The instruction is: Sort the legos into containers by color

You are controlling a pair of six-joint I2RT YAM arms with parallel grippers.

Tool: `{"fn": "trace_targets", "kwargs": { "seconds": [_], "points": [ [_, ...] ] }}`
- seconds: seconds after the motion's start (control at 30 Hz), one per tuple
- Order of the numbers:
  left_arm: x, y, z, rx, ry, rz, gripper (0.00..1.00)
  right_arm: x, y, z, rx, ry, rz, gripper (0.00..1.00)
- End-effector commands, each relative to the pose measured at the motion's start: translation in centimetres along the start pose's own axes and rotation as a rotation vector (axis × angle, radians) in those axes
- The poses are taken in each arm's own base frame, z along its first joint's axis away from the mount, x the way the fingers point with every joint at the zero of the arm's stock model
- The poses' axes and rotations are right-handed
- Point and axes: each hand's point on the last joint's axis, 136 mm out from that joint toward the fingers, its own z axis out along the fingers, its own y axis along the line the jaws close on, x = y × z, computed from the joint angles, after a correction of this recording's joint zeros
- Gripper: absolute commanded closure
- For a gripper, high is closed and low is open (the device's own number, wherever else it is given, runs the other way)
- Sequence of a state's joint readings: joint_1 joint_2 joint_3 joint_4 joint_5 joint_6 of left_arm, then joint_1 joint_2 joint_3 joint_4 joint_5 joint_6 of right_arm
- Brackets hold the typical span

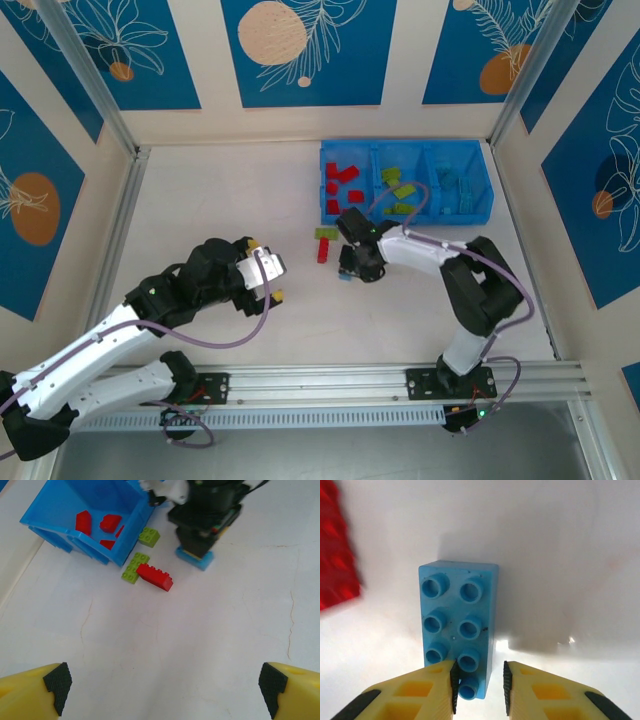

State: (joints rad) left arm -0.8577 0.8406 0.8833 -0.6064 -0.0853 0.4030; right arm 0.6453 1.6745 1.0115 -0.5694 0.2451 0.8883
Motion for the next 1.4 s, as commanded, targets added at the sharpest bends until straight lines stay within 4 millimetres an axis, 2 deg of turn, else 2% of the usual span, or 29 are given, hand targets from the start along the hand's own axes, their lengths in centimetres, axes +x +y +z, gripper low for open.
{"fn": "trace_targets", "kwargs": {
  "seconds": [0.0,0.13,0.27,0.4,0.5,0.63,0.7,0.83,0.97,1.07,1.13,1.23,1.3,1.37],
  "points": [
    [-0.4,-0.2,0.1,0.013,-0.027,0.010,0.02,0.2,-0.9,-1.9,0.005,-0.040,-0.002,0.65],
    [-0.5,-0.4,0.1,0.025,-0.036,0.006,0.02,-1.2,0.2,-3.2,-0.024,-0.069,-0.017,0.44],
    [-0.4,-0.5,0.0,0.032,-0.033,0.006,0.01,-1.5,-0.3,-1.9,0.073,-0.068,0.011,0.34],
    [-0.4,-1.2,-0.1,0.066,-0.046,0.022,0.00,-0.5,-1.0,0.3,0.152,-0.026,0.006,0.32],
    [-0.6,-1.9,-0.2,0.106,-0.063,0.028,0.00,0.4,-1.2,1.3,0.180,0.005,0.007,0.40],
    [-0.7,-3.6,-0.3,0.193,-0.091,0.081,0.00,0.8,-1.2,0.9,0.160,-0.007,0.013,0.60],
    [-0.6,-4.3,-0.3,0.227,-0.105,0.107,0.00,0.6,-1.0,-0.3,0.119,-0.038,0.018,0.70],
    [-0.6,-4.6,-0.4,0.237,-0.123,0.126,0.00,-1.0,-0.9,-4.4,0.011,-0.148,0.049,0.78],
    [-0.5,-4.5,-0.3,0.229,-0.118,0.130,0.00,-5.4,-3.2,-10.7,-0.078,-0.361,0.114,0.79],
    [-0.6,-4.5,-0.3,0.230,-0.118,0.127,0.00,-10.3,-7.2,-15.1,-0.117,-0.509,0.211,0.79],
    [-0.6,-4.5,-0.2,0.233,-0.120,0.125,0.00,-13.8,-10.6,-17.0,-0.119,-0.587,0.290,0.80],
    [-0.5,-4.5,-0.1,0.234,-0.116,0.125,0.00,-19.0,-15.8,-18.0,-0.096,-0.625,0.413,0.80],
    [-0.3,-4.5,0.1,0.231,-0.110,0.127,0.00,-21.9,-18.5,-17.5,-0.073,-0.603,0.474,0.80],
    [-0.1,-4.4,0.4,0.225,-0.098,0.129,0.00,-24.6,-20.3,-16.4,-0.046,-0.570,0.514,0.79]
  ]
}}
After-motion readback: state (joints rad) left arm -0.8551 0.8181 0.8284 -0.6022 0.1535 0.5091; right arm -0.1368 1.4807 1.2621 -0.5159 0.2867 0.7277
